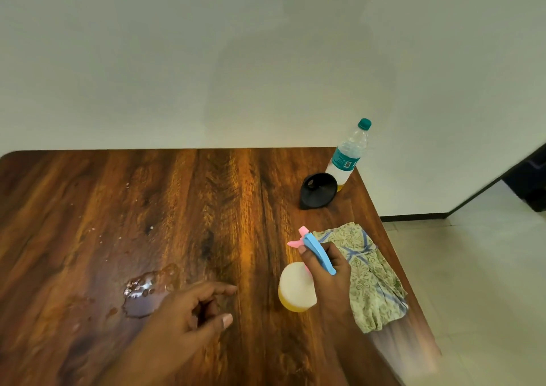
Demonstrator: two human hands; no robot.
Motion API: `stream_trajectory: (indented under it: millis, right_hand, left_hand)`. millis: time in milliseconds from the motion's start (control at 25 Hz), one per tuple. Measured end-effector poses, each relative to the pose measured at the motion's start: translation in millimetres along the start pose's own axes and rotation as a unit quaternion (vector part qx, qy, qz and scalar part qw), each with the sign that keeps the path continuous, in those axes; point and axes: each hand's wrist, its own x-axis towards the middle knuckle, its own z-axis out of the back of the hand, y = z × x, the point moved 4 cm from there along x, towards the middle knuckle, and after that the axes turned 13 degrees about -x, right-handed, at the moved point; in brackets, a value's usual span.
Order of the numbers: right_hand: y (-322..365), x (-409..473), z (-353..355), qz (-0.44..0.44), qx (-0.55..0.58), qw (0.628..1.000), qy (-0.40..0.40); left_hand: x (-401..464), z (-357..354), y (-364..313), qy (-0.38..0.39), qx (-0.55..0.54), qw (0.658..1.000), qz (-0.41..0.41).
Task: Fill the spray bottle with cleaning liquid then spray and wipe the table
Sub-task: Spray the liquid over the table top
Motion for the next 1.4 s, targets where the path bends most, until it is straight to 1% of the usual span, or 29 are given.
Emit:
stream_trajectory:
  millis: [120,240,400,520,680,800,920,1040,1200,1400]
  right_hand:
    - [-10,-1,-5,-0.002,-0.018,1.000,0.007]
    - [-14,-3,-9,-0.001,-0.052,0.999,-0.014]
    - [-16,-4,-6,0.001,-0.093,0.994,-0.065]
    - [-13,-7,-3,0.013,-0.134,0.988,-0.075]
    - [-9,-12,2,0.040,-0.223,0.971,-0.072]
    - [-4,-19,7,0.055,-0.282,0.953,-0.094]
    - [-5,-19,10,0.060,-0.322,0.941,-0.089]
    - [-6,-21,7,0.067,-0.359,0.925,-0.101]
    - [0,-12,3,0.079,-0.383,0.913,-0.116]
    - [16,25,-9,0.081,-0.383,0.914,-0.102]
  left_hand:
    - [-1,0,-3,-0.003,0.001,1.000,0.001]
    - [-5,14,3,-0.019,0.011,1.000,0.006]
    - [-9,32,18,0.004,0.015,1.000,0.024]
    - [-10,45,29,0.023,0.014,0.999,0.023]
    - [-15,54,38,0.055,-0.007,0.998,0.014]
    - [-21,70,45,0.070,-0.018,0.997,0.025]
    - [-24,76,50,0.072,-0.032,0.996,0.034]
    - [-26,81,53,0.088,-0.033,0.995,0.033]
    - [-26,74,57,0.118,-0.029,0.992,0.043]
    - [-28,66,56,0.114,-0.029,0.992,0.051]
